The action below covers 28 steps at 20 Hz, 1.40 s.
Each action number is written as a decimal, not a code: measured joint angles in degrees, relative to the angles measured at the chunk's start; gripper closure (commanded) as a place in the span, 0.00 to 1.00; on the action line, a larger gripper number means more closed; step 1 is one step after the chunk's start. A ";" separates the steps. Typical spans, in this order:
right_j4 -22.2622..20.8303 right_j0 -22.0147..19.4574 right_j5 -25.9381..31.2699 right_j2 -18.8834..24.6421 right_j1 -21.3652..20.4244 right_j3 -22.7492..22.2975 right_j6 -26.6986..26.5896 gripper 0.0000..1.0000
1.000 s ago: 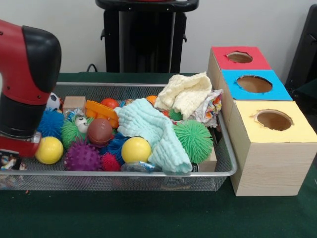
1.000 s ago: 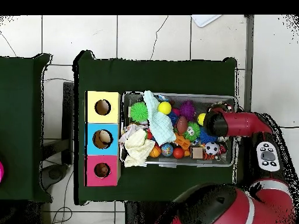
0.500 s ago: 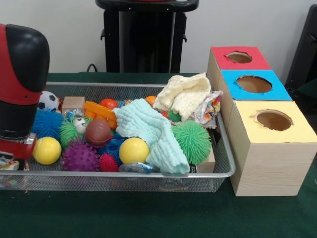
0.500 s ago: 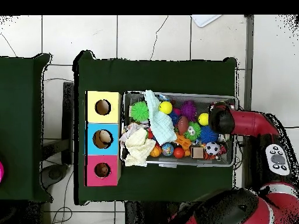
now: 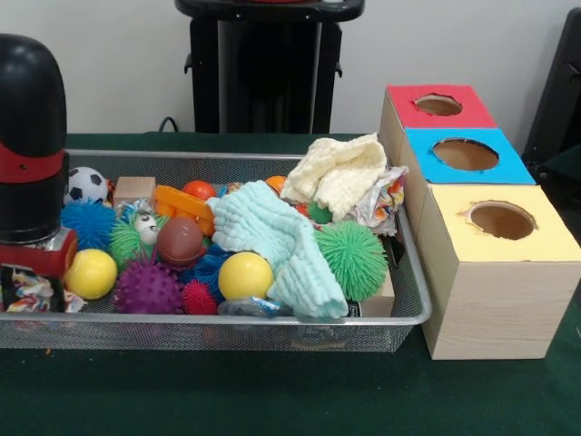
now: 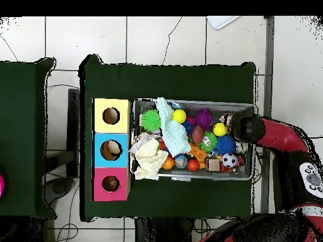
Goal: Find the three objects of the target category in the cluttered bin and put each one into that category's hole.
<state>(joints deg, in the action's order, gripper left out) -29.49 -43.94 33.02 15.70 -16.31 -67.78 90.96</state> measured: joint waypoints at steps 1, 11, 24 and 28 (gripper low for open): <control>1.41 -0.61 1.14 0.74 -0.55 -1.26 0.00 0.00; 7.13 -2.21 4.21 4.18 -4.91 -9.50 0.00 0.00; 2.82 0.95 5.03 3.51 -6.69 -10.27 0.00 0.00; -1.56 3.49 6.90 2.83 -7.24 -9.06 0.00 0.00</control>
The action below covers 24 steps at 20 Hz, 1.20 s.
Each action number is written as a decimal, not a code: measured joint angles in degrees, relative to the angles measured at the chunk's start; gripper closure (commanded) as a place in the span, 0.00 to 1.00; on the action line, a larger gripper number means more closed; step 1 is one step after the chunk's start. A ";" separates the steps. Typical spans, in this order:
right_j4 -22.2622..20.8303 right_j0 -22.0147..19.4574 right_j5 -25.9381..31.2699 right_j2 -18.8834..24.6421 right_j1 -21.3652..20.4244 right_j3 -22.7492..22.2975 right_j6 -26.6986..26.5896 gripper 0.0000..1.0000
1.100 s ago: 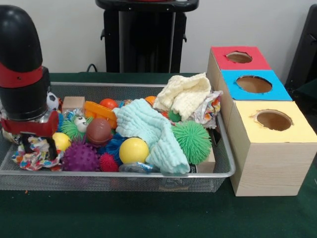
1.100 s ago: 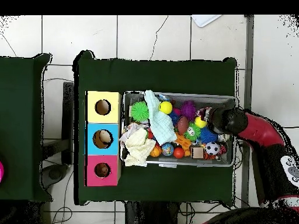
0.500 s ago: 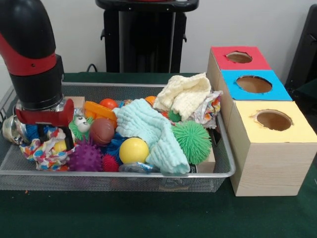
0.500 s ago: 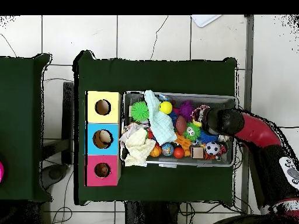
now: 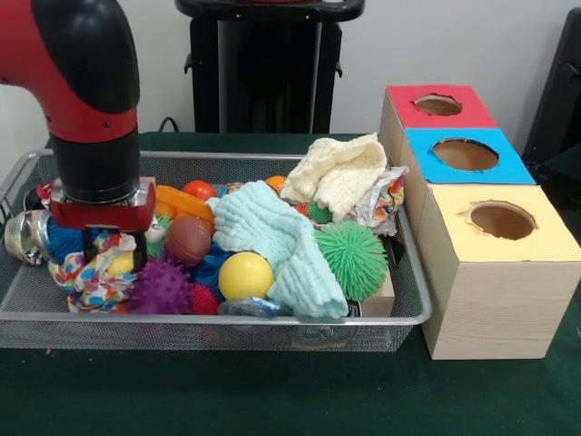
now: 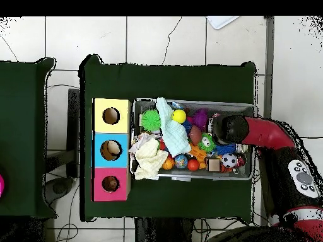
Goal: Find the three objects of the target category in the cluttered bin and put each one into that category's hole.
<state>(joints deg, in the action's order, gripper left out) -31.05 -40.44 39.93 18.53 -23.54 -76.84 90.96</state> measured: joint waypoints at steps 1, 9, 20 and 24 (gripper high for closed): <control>-0.36 0.22 0.36 -0.05 -0.04 0.12 -0.01 0.00; -6.23 3.49 10.68 -0.88 -0.43 2.42 -1.62 0.00; -9.74 4.53 20.80 -0.97 -2.03 3.34 -5.88 0.00; -10.59 4.55 20.87 -0.97 -2.68 3.38 -6.93 0.00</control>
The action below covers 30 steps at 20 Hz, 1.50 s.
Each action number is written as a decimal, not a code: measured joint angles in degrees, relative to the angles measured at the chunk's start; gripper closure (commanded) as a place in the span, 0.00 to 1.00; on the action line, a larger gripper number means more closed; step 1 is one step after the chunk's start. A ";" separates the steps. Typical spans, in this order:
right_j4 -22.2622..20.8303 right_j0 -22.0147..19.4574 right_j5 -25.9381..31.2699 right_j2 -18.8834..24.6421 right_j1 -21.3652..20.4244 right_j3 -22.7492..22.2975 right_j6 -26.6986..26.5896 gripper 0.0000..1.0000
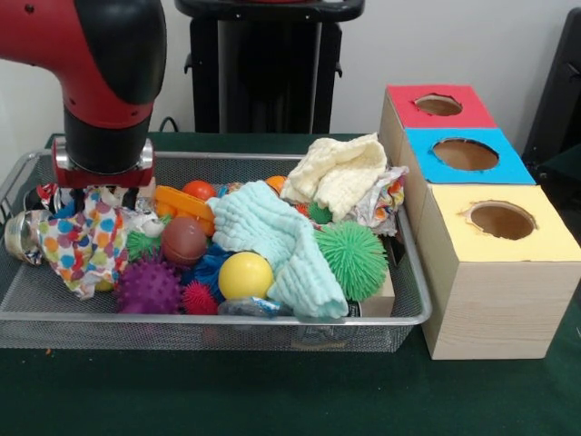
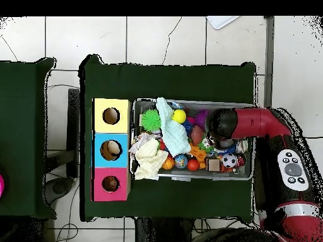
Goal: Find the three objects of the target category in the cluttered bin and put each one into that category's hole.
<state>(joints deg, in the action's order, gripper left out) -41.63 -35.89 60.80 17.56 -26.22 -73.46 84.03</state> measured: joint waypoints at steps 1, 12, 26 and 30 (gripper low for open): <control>-0.16 0.00 0.01 0.00 -0.06 0.03 -0.08 0.00; -7.81 0.03 0.01 0.00 0.67 3.13 -2.50 0.00; 0.42 -2.64 10.08 0.01 1.99 3.40 -2.51 0.00; 3.68 -3.34 18.46 0.02 0.94 2.41 -2.52 0.00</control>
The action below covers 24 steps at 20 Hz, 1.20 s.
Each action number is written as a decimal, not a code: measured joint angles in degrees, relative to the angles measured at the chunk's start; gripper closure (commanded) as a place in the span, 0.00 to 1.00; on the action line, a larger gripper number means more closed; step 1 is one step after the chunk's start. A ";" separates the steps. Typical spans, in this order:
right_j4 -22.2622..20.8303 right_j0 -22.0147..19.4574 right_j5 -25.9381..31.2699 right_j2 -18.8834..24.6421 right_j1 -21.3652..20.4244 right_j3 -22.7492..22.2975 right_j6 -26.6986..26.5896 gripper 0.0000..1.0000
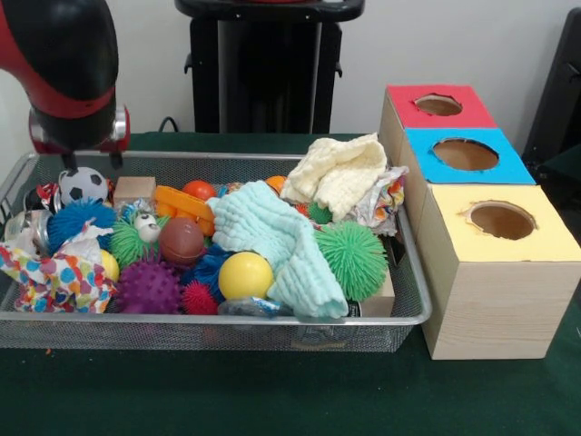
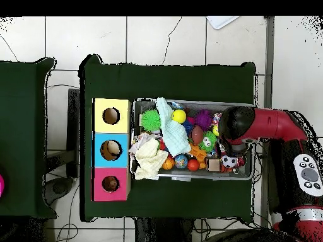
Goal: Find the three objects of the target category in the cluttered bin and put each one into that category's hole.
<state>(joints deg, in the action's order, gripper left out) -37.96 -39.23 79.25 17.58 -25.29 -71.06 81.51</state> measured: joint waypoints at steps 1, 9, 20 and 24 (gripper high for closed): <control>0.60 -0.17 2.56 0.00 -0.48 -0.38 0.00 0.00; -0.94 -0.36 4.46 -0.01 -1.77 -0.87 0.00 0.00; -7.36 -0.36 -17.52 -0.03 3.29 -0.69 0.00 0.00; -7.38 -0.36 -17.98 -0.19 5.13 -0.41 0.00 0.00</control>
<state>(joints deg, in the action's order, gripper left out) -45.34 -39.59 61.27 17.39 -20.15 -71.47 81.51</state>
